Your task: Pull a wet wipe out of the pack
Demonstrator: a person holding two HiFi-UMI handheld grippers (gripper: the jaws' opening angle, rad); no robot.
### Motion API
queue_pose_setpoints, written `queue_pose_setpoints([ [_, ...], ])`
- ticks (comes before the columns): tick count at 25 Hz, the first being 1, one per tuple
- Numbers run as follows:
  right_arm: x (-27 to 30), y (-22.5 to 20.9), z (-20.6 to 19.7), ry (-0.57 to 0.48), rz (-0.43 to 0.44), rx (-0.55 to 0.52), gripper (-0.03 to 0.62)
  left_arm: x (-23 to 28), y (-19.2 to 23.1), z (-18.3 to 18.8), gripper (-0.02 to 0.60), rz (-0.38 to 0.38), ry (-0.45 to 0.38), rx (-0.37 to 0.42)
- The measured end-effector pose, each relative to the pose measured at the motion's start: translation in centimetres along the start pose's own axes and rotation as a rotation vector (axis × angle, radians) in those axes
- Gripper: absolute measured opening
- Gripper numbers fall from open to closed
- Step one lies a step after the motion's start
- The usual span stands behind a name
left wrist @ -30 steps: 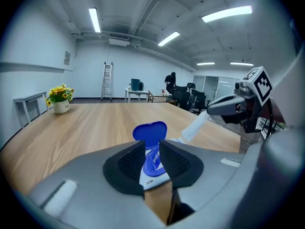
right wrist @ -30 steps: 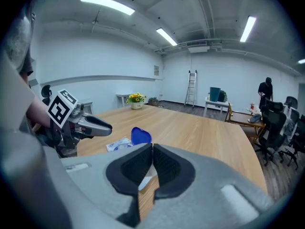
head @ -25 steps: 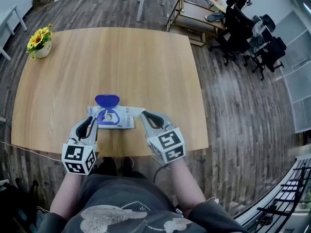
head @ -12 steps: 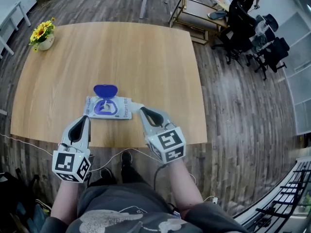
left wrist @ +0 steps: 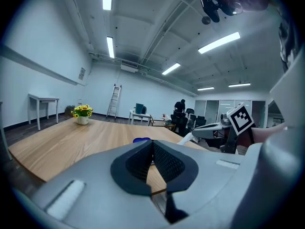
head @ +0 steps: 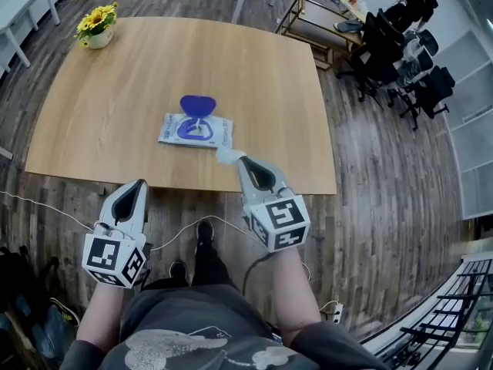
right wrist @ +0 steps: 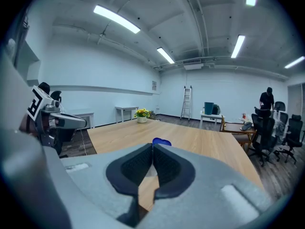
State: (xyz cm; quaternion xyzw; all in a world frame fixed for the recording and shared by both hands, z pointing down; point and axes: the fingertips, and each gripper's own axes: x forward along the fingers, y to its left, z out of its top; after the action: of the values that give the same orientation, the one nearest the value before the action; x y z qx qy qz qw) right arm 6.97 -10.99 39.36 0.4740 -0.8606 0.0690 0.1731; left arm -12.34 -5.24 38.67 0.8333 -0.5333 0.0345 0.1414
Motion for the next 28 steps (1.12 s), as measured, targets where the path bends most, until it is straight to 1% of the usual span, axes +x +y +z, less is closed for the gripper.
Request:
queue_pose_setpoints([
  [4,-4.4,3.4,0.5,-0.025,-0.035,0.002,0.0,-3.7,-1.0,0.5,0.018,-0.044,-0.028,0.003],
  [7,-7.5,5.2,-0.1,-0.038,-0.067,0.02,0.0,-5.1,-2.5,1.3,0.018,-0.097,-0.061,0.0],
  [10,-10.2,6.4,-1.0,-0.028,-0.101,0.023,0.0,-6.2,-3.9,1.6,0.018,-0.144,-0.091,-0.003],
  [14,-12.8,7.4,-2.0,-0.022,-0.127,0.038,0.0,-7.5,-5.7,1.1,0.018,-0.195,-0.083,0.018],
  [16,-13.7,7.6,-2.2,-0.028,-0.129,0.046,0.0,-8.1,-6.5,0.8,0.018,-0.208,-0.083,0.029],
  [18,-14.5,7.8,-2.2,-0.039,-0.126,0.047,0.0,-8.8,-7.2,1.2,0.018,-0.199,-0.087,0.033],
  [23,-17.1,8.5,-2.7,-0.068,-0.1,0.037,0.0,-11.0,-9.2,1.5,0.018,-0.141,-0.12,0.027],
  [28,-21.8,9.7,-4.0,-0.081,-0.072,0.023,0.0,-14.0,-12.7,-0.1,0.018,-0.116,-0.117,0.035],
])
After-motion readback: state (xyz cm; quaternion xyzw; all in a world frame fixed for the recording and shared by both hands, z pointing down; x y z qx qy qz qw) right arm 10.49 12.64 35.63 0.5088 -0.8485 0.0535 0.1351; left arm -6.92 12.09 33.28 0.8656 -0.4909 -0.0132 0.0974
